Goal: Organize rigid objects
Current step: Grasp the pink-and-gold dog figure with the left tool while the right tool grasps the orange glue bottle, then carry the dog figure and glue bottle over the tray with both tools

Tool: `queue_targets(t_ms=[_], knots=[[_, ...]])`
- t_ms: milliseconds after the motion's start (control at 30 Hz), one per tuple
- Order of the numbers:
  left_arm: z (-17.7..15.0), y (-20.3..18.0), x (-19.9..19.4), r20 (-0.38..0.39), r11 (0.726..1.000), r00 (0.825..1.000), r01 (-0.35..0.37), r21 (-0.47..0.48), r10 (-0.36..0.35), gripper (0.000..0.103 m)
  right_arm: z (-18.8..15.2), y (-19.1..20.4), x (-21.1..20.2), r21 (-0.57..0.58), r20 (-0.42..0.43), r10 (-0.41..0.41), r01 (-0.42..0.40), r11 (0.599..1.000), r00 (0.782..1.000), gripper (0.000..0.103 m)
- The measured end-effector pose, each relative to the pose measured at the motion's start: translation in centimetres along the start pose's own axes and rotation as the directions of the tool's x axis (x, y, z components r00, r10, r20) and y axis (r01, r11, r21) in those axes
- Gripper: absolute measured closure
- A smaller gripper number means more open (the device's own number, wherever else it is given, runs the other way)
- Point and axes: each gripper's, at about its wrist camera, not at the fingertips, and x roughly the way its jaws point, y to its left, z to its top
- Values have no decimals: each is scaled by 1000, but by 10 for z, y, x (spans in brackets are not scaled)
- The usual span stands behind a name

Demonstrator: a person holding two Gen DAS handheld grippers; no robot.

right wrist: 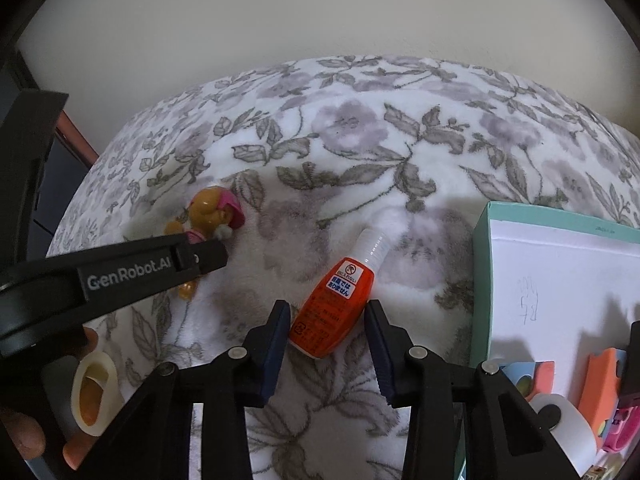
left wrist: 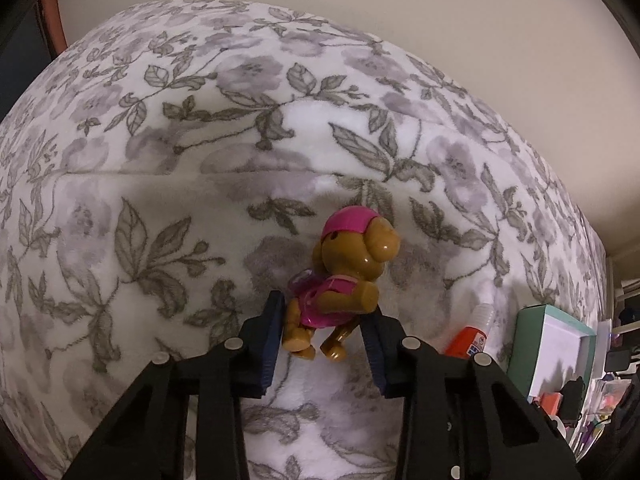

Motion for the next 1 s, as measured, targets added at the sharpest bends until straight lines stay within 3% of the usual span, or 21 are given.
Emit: queue_targets(t_ms=[367, 1000], knots=[[5, 7, -13, 17, 999, 1000, -24, -21, 24, 65, 1, 1, -7, -7, 15, -13, 13, 1000, 1000, 67], [14, -9, -60, 93, 1000, 996, -8, -10, 9, 65, 3, -11, -33, 12, 46, 38, -38, 999, 998, 72]])
